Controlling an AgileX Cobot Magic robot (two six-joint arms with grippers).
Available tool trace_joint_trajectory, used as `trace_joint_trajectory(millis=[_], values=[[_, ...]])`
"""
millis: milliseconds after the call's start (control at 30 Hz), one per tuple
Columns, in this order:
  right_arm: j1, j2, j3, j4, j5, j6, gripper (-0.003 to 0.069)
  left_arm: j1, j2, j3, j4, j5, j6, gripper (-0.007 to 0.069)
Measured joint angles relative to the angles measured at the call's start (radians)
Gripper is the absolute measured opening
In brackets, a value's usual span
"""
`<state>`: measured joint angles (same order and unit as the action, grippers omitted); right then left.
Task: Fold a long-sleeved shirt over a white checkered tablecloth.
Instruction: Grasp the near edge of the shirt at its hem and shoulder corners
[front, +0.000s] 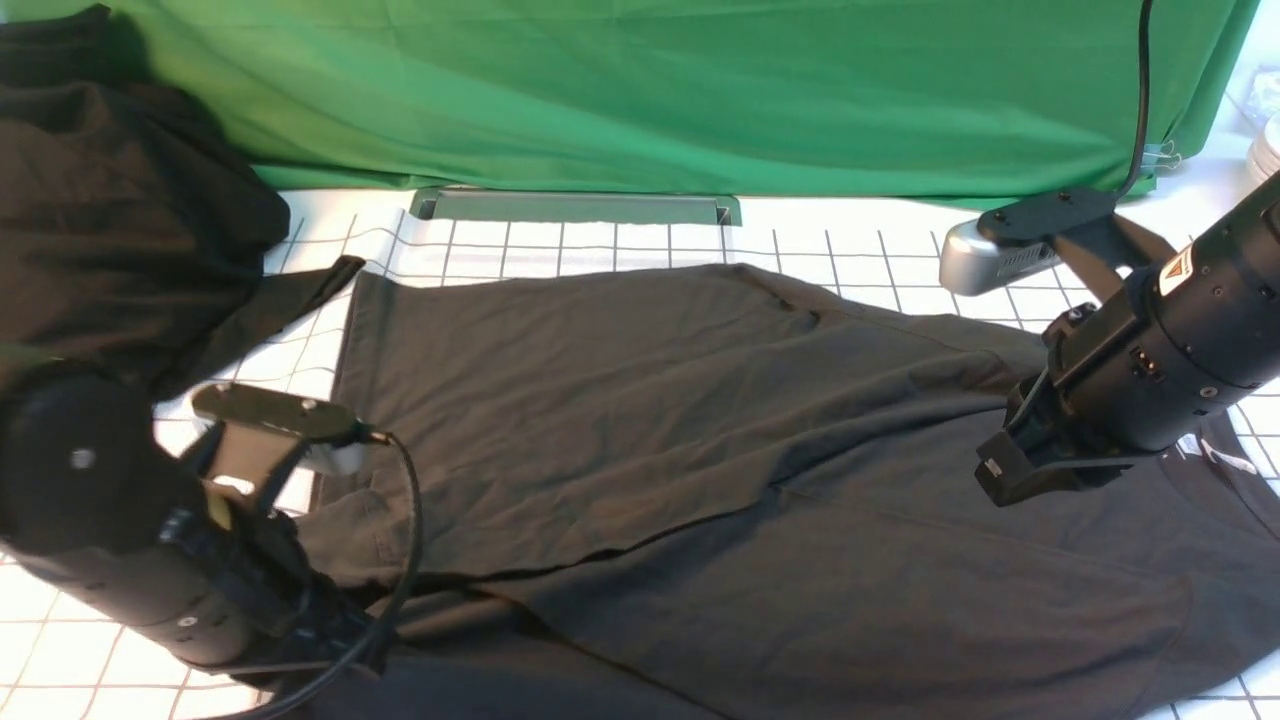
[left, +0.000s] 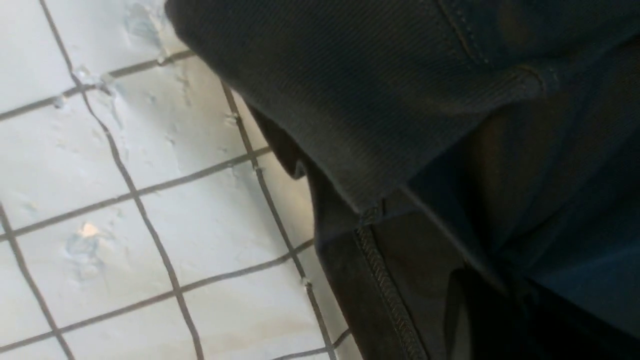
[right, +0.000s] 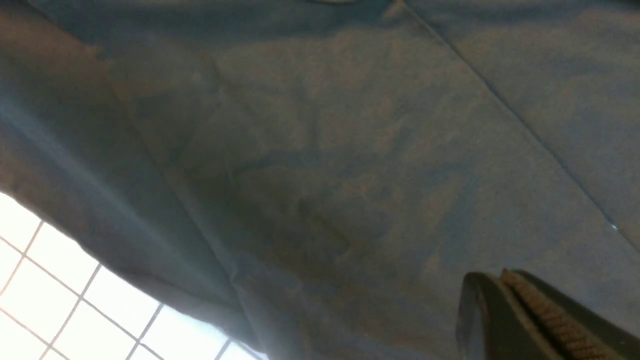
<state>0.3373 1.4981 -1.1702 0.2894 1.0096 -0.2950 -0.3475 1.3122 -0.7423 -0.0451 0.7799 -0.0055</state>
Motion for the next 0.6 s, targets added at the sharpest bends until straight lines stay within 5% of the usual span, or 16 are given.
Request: trace_joint_trajectory(millis=[300,600], values=[[0.0,0.0,0.0,0.0,0.001,0.0,0.002,0.0,0.056,0.001,0.021,0.022,0.006,0.0071],[0.0,0.0,0.0,0.0,0.053,-0.008,0.002,0.0,0.088,0.0,0.039,0.232,-0.041,0.0371]])
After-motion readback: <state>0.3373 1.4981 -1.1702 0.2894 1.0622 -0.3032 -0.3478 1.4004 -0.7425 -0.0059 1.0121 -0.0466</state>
